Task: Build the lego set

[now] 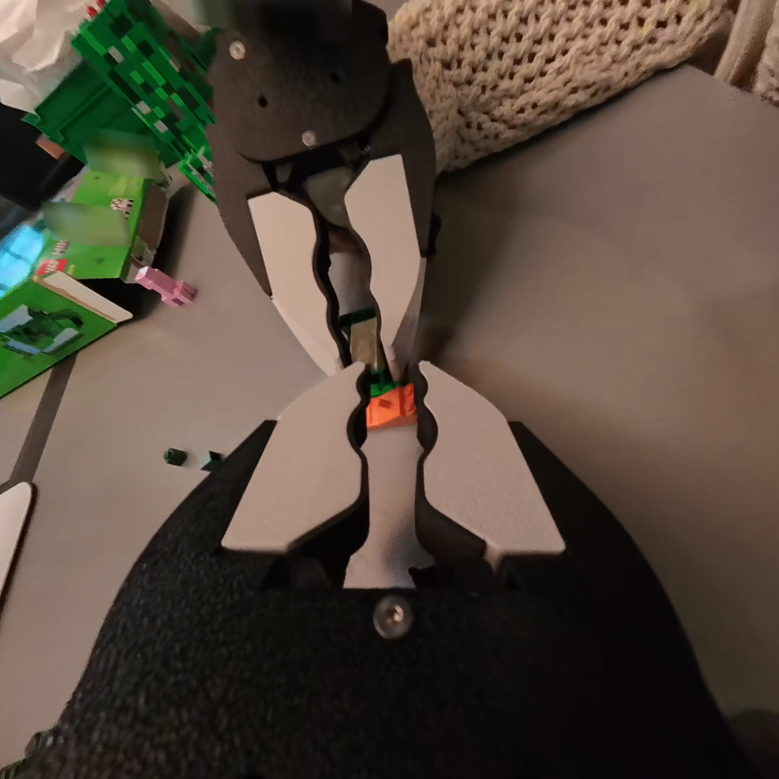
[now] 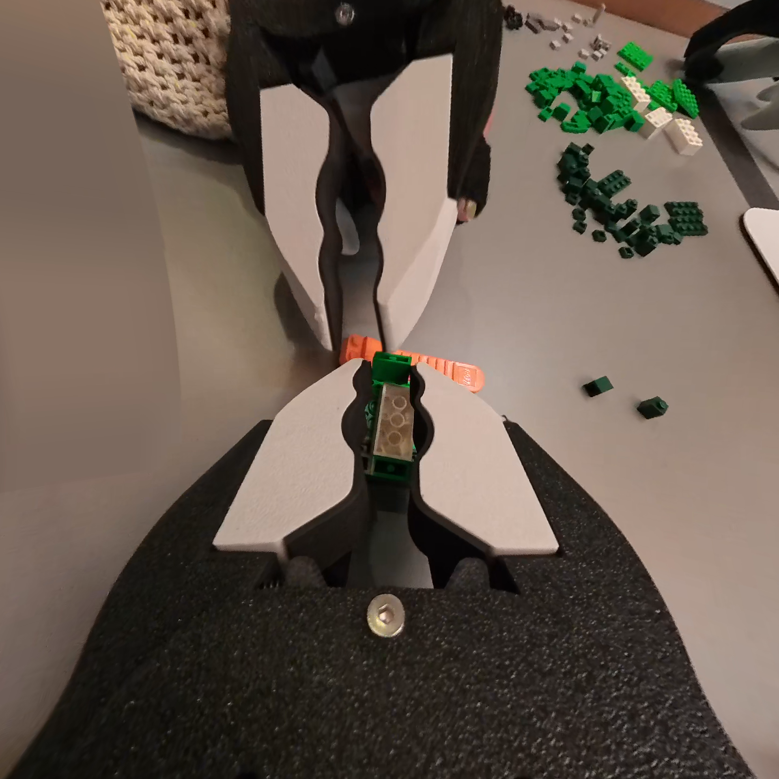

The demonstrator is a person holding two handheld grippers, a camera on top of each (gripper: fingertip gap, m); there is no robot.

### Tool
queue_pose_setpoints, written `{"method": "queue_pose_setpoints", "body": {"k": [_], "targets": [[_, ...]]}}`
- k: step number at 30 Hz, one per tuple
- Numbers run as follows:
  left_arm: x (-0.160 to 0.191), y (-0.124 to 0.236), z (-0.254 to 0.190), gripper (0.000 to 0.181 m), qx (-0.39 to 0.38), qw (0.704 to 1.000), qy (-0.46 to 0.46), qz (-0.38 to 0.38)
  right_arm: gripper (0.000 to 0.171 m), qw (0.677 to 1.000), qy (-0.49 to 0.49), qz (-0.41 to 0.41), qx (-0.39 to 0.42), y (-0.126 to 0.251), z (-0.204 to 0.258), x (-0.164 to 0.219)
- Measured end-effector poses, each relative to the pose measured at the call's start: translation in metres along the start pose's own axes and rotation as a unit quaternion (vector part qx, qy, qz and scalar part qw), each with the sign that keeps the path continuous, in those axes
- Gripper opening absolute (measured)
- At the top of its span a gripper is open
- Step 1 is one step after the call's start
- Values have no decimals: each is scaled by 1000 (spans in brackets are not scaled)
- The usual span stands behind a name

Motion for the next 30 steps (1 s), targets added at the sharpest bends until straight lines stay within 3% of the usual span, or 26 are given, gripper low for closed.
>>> {"method": "queue_pose_setpoints", "body": {"k": [21, 30], "targets": [[7, -7, 5, 14, -1, 1000, 15, 26, 17, 1000, -1, 11, 3, -1, -1, 2], [7, -13, 3, 14, 10, 999, 7, 35, 29, 1000, -24, 4, 2, 9, 2, 3]]}}
Point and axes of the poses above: each gripper's, where its closed fingertips meet, y back along the fingers, x out of its underside, z = x × y across the jaws, the point moved 2 cm from there along y, back along the fingers, and after that the axes turned 3 degrees about -x, right-handed, at the moved point
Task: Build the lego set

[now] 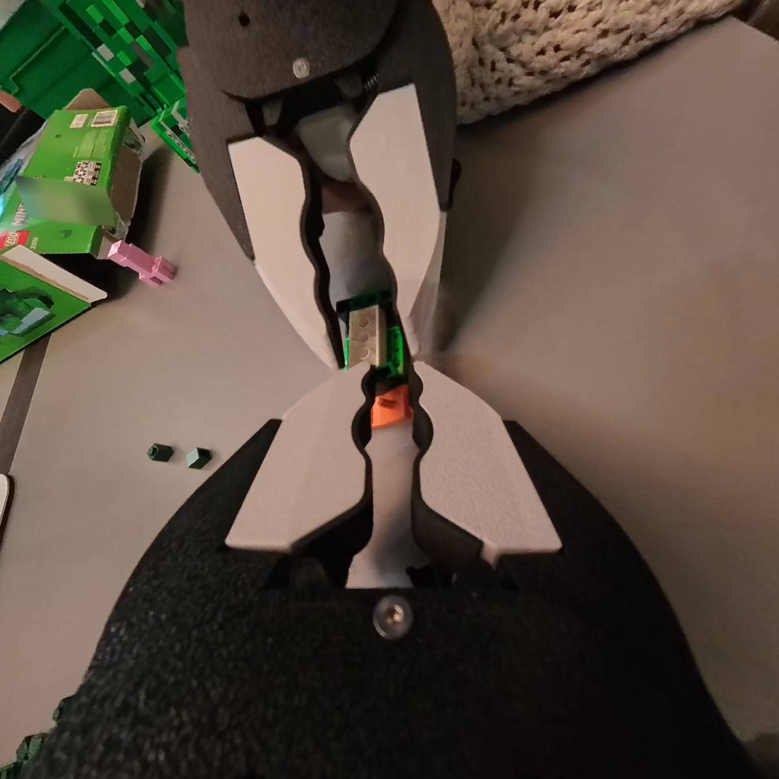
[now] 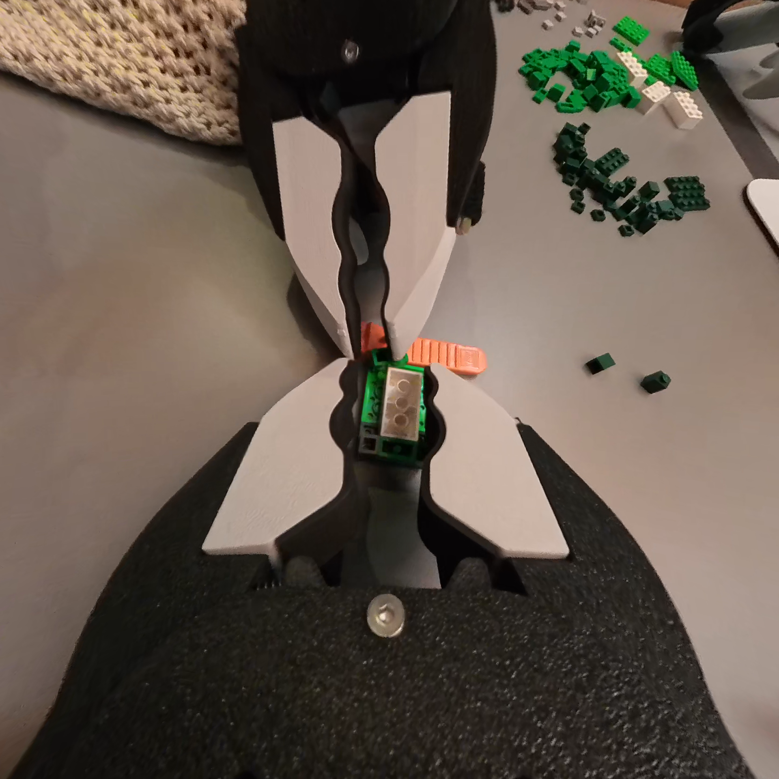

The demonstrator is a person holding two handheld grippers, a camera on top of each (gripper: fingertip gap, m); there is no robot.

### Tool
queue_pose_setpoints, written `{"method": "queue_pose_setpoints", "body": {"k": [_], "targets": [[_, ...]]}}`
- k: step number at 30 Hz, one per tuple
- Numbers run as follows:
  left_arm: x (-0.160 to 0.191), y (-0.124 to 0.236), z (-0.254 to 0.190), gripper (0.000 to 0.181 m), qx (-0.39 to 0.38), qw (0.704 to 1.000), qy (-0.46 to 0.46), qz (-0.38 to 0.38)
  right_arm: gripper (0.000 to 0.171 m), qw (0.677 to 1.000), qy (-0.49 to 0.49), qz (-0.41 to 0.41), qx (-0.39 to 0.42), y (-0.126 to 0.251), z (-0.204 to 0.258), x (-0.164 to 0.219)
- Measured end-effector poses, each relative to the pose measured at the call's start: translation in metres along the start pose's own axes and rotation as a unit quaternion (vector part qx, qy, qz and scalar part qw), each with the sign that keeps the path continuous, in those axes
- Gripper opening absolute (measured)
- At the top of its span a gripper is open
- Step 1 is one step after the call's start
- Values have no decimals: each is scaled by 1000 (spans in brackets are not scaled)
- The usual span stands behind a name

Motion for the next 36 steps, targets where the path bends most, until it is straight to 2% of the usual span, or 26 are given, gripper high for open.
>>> {"method": "queue_pose_setpoints", "body": {"k": [7, 21, 25, 36], "targets": [[0, 0, 2, 14, -3, 1000, 2, -2, 26, 1000, 13, 3, 22, 9, 0, 0], [-9, 16, 20, 11, -65, 996, 18, -52, 26, 999, 22, 12, 25, 3, 2, 2], [-2, 15, 15, 0, -38, 998, 22, -35, 26, 999, 21, 14, 24, 4, 2, 2], [-2, 17, 9, 0, -5, 999, 31, -30, 19, 999, -18, 17, 28, 12, -3, 6]]}}
Point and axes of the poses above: each gripper's, where its closed fingertips meet, y back along the fingers, x out of its underside, z = x × y across the jaws, the point moved 2 cm from there along y, back along the fingers, and after that the axes turned 3 degrees about -x, right-handed, at the moved point
